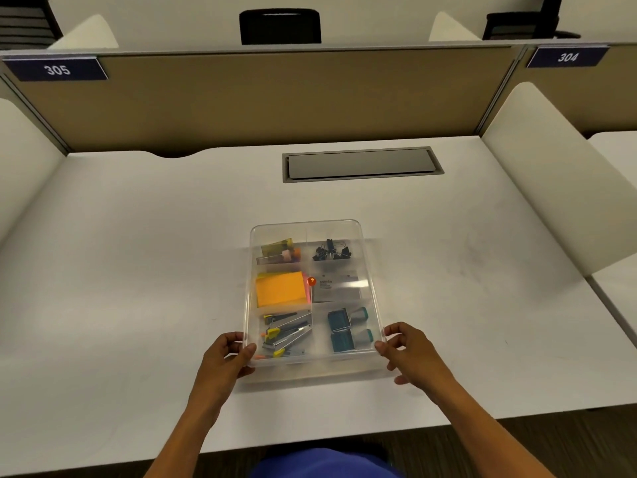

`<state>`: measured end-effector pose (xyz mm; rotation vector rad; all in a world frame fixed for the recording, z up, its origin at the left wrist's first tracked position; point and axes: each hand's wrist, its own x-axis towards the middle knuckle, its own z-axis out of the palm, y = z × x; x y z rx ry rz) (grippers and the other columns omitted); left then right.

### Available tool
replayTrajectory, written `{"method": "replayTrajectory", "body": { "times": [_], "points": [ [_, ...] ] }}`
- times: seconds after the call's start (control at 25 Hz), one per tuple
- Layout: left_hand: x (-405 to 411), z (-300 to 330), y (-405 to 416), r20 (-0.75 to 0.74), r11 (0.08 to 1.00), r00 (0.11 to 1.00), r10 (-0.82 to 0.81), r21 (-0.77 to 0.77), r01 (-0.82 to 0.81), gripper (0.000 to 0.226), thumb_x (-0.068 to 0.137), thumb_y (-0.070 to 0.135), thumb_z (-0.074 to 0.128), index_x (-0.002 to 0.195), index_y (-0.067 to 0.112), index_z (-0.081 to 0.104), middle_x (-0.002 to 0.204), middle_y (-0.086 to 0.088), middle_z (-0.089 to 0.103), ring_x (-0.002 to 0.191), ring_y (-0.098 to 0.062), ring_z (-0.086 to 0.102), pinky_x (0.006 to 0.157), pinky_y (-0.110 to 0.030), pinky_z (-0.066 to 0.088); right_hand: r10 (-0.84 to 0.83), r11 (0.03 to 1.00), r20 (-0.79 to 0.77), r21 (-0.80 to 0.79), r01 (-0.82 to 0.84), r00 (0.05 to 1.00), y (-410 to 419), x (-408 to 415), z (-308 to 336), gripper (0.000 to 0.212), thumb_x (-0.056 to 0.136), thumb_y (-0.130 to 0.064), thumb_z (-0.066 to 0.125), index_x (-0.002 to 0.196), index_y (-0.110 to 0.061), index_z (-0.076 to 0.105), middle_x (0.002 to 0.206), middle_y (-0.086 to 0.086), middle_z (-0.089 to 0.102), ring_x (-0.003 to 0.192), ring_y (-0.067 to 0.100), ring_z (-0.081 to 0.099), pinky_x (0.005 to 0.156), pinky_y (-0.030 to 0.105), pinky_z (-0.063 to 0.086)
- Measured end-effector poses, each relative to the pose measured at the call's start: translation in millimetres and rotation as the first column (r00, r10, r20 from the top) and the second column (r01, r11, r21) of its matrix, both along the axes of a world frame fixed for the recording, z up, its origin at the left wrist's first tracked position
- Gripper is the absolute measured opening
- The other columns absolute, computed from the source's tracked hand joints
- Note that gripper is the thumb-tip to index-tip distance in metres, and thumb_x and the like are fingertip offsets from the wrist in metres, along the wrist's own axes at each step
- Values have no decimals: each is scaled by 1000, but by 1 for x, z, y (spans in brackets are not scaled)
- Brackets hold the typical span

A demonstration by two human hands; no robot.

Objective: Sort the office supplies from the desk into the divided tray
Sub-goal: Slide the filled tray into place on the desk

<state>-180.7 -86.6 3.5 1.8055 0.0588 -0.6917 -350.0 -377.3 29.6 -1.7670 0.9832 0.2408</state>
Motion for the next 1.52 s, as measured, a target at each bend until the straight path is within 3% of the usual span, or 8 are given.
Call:
{"method": "replayTrajectory", "body": {
  "times": [0.2, 0.32, 0.48, 0.56, 0.68, 0.92, 1.16, 1.52],
  "points": [
    [12, 7, -13, 58, 962, 976, -212, 188, 198, 39, 95, 25, 57, 132, 19, 45, 126, -4, 57, 106, -24, 60, 86, -36, 52, 78, 997, -22, 17, -78, 997, -6, 6, 4, 54, 92, -33, 66, 138, -29, 39, 126, 2, 57, 98, 20, 66, 80, 34, 60],
    [27, 5, -34, 168, 906, 923, -345, 317, 281, 59, 96, 31, 54, 147, 18, 27, 146, -7, 38, 131, -28, 42, 103, -41, 41, 158, 965, 9, -216, -152, 987, -7, 22, 4, 72, 93, -36, 63, 152, -28, 22, 148, 3, 41, 116, 23, 58, 97, 35, 52],
    [52, 2, -65, 275, 740, 803, -529, 613, 278, 80, 96, 41, 49, 152, 11, 0, 162, -9, -4, 149, -29, 0, 119, -45, 14, 420, 689, -169, -580, -435, 892, -8, 51, 12, 82, 94, -57, 49, 156, -23, 9, 165, 2, 6, 150, 28, 17, 117, 45, 27],
    [65, 3, -78, 299, 641, 707, -641, 715, 279, 85, 95, 53, 42, 153, 10, -3, 161, -9, -14, 148, -28, -12, 119, -44, 8, 525, 557, -304, -584, -591, 795, -11, 71, 19, 88, 93, -61, 47, 157, -20, 3, 166, 3, -5, 153, 28, 1, 120, 47, 16],
    [89, 7, -94, 299, 598, 657, -692, 747, 290, 89, 92, 63, 34, 153, 8, 0, 161, -10, -13, 148, -29, -11, 120, -47, 10, 588, 444, -422, -545, -711, 690, -20, 104, 26, 96, 90, -66, 47, 157, -14, 1, 165, 8, -9, 152, 29, -2, 120, 49, 16],
    [119, 8, -119, 315, 536, 589, -744, 808, 245, 96, 85, 74, 25, 153, 9, 2, 161, -12, -7, 149, -30, -7, 119, -49, 5, 522, 383, -484, -603, -700, 702, -31, 155, 19, 104, 84, -80, 29, 157, -10, 2, 165, 11, -7, 152, 30, -2, 120, 50, 12],
    [133, 5, -132, 342, 546, 580, -739, 809, 218, 97, 82, 77, 20, 153, 12, 4, 162, -8, -4, 149, -30, -6, 119, -50, 4, 456, 446, -416, -659, -606, 787, -39, 176, -1, 133, 55, -94, -18, 157, -10, -3, 165, 11, -9, 152, 30, -8, 121, 49, 3],
    [135, -7, -132, 413, 581, 565, -715, 800, 151, 98, 81, 79, 21, 152, 13, 13, 162, -5, 7, 149, -29, 5, 112, -51, 33, 445, 512, -302, -686, -517, 843, -45, 178, -15, 133, 56, -97, -12, 156, -11, -6, 165, 7, -10, 152, 25, -7, 120, 40, 2]
  ]
}}
